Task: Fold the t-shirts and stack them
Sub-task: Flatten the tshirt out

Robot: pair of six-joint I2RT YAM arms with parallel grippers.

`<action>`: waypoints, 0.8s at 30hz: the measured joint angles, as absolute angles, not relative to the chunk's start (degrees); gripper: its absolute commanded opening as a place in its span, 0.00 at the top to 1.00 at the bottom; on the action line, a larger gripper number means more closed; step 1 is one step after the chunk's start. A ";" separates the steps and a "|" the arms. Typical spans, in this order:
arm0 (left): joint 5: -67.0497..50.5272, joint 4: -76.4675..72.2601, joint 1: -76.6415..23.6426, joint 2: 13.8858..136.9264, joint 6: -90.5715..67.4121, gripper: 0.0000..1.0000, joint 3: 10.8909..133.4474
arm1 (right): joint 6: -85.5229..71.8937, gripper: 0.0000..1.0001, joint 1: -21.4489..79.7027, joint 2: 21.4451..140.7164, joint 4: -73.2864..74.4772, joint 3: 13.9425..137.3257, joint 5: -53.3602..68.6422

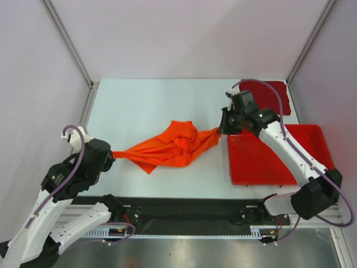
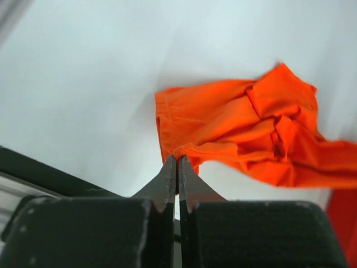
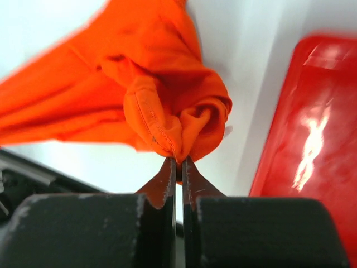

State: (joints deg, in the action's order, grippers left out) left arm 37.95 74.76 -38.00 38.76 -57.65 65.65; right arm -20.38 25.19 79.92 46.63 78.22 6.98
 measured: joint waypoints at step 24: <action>39.68 77.19 -36.49 41.93 -46.81 1.00 64.16 | -17.63 0.45 49.32 104.38 39.86 90.59 3.09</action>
